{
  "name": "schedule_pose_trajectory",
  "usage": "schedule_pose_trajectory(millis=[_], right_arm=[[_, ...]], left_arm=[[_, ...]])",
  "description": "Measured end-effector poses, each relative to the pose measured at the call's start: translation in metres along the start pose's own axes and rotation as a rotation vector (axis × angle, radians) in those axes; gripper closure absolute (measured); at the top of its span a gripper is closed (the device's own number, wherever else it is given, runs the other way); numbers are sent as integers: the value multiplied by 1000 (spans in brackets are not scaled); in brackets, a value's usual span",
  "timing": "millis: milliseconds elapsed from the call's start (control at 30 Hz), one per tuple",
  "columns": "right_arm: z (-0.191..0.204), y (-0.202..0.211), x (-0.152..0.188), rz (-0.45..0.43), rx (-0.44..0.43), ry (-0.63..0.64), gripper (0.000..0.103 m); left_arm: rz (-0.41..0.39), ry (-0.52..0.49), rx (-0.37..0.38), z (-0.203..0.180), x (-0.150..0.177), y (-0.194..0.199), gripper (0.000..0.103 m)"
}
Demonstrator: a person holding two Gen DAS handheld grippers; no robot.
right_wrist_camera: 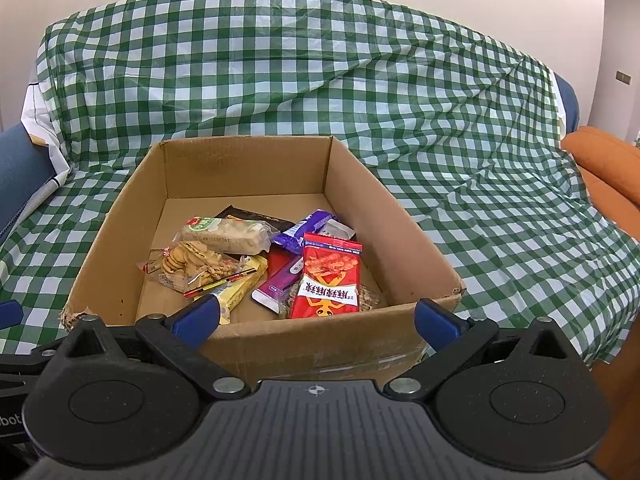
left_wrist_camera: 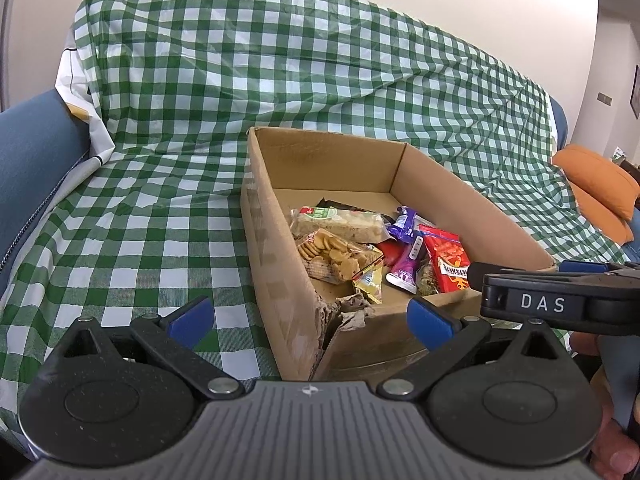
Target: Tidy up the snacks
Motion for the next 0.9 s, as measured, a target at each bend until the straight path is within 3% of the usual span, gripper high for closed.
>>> schedule_pose_trajectory(millis=[900], right_arm=[[4, 1, -2, -6, -2, -6, 1]], left_arm=[[-14, -28, 18, -5, -1, 1, 0]])
Point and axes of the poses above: each gripper's, at about its wrist camera, not at the fingertips, and y roughly against the way its jaws point, z to its left, x to its underside, the point moved 10 cm from there along -y, roughly the way its jaws point, and after that the axes turned 1 degree about -z, right-handed, at the moved point
